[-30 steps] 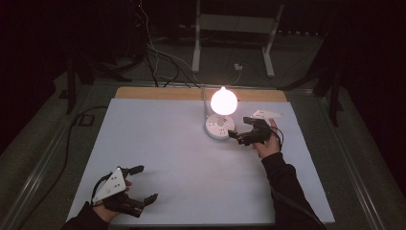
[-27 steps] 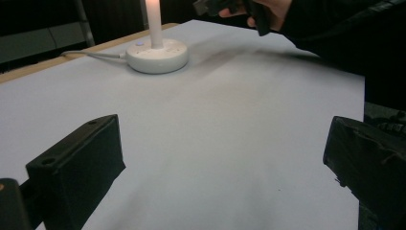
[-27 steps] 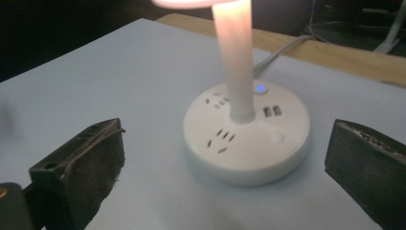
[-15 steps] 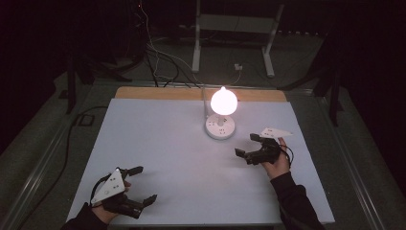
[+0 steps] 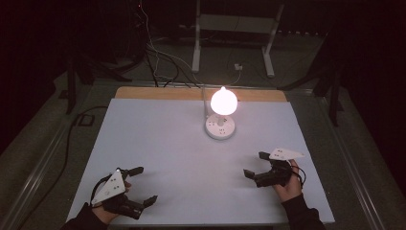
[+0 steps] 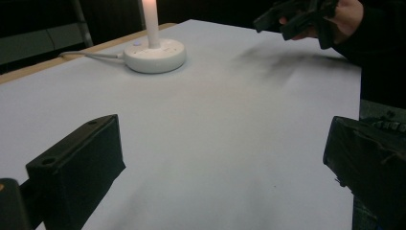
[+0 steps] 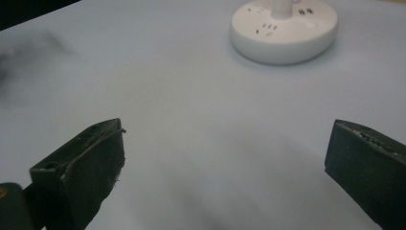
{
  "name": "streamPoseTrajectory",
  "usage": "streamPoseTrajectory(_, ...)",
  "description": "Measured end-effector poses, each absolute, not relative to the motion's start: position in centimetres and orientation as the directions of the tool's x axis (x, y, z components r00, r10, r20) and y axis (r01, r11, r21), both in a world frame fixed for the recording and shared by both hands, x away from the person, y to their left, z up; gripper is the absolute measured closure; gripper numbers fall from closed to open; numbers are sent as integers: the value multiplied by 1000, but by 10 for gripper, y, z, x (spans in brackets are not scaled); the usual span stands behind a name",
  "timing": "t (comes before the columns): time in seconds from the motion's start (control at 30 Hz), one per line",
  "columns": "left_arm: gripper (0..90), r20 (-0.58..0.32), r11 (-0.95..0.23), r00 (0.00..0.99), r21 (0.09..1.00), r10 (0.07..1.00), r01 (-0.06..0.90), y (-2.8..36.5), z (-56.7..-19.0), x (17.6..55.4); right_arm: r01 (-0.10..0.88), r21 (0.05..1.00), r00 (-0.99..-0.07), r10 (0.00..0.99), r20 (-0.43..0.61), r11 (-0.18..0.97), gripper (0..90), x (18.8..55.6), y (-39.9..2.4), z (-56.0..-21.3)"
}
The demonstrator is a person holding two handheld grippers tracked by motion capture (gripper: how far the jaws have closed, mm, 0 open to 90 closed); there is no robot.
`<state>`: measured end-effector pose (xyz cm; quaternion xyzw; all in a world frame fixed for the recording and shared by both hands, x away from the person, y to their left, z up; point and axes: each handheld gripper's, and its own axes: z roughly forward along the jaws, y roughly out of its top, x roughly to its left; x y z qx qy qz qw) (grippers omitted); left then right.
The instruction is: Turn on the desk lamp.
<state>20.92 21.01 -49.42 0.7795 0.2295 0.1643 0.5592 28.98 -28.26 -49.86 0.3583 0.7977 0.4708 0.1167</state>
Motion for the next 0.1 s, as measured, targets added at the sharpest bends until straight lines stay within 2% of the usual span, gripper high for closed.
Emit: streamPoseTrajectory(0.1, 5, 0, -269, 841, 947, 541, 174, 209, -494, 209, 482, 824, -703, 692, 162, 297, 0, 284, -287, -503)
